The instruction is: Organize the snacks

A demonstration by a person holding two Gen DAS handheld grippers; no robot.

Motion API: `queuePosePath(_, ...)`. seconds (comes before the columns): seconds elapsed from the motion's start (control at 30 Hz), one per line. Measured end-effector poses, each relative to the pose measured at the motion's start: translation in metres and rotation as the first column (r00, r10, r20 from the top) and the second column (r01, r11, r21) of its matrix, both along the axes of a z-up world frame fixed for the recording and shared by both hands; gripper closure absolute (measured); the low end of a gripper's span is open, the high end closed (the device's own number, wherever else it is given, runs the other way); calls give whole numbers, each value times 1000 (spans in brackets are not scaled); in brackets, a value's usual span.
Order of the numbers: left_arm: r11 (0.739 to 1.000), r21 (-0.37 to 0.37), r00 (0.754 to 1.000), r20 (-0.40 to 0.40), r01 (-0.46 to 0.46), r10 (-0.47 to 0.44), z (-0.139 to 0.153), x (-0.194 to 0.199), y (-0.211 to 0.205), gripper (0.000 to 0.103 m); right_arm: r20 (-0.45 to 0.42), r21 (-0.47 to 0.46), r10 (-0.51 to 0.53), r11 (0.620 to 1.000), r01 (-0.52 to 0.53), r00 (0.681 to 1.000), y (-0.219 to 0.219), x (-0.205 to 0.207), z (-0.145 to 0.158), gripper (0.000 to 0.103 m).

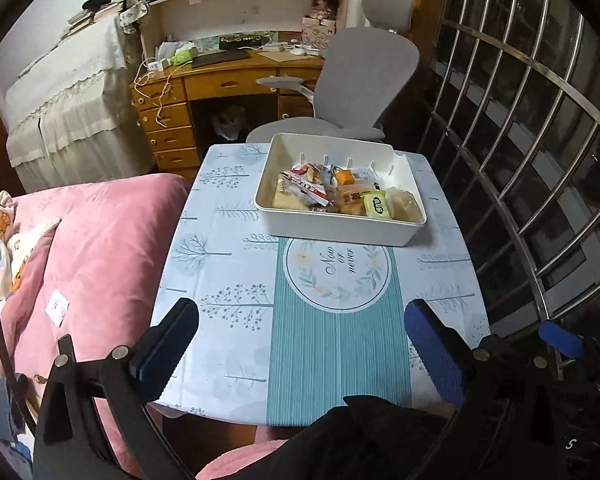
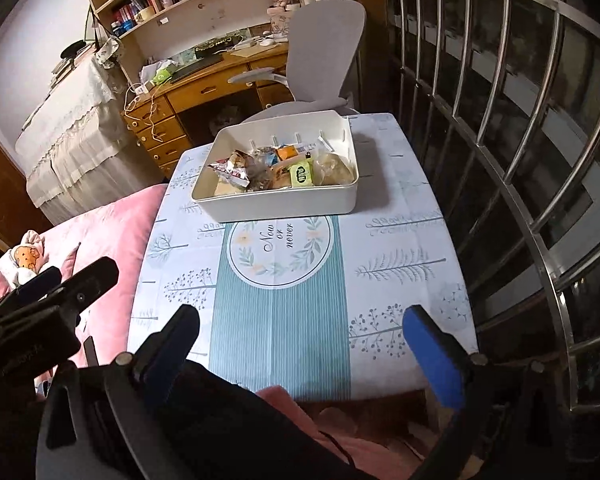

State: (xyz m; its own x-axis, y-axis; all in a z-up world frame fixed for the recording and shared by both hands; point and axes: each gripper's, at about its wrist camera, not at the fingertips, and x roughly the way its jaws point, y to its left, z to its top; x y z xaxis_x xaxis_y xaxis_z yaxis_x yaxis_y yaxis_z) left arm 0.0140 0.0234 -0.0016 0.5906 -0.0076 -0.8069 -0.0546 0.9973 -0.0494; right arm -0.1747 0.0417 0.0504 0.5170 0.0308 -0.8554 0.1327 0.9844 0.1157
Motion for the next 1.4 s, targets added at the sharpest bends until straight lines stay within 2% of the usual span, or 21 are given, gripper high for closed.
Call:
queuePosePath(0.43, 999, 3, 998, -31, 54, -54, -9, -1, -11, 1, -54, -1, -15, 1000, 15, 998, 1, -6, -10, 1)
queuePosePath(1.4, 998, 42, 999, -37, 37, -36, -11, 0, -13, 1, -79, 9, -1, 1000, 2, 997, 1, -2, -20, 1)
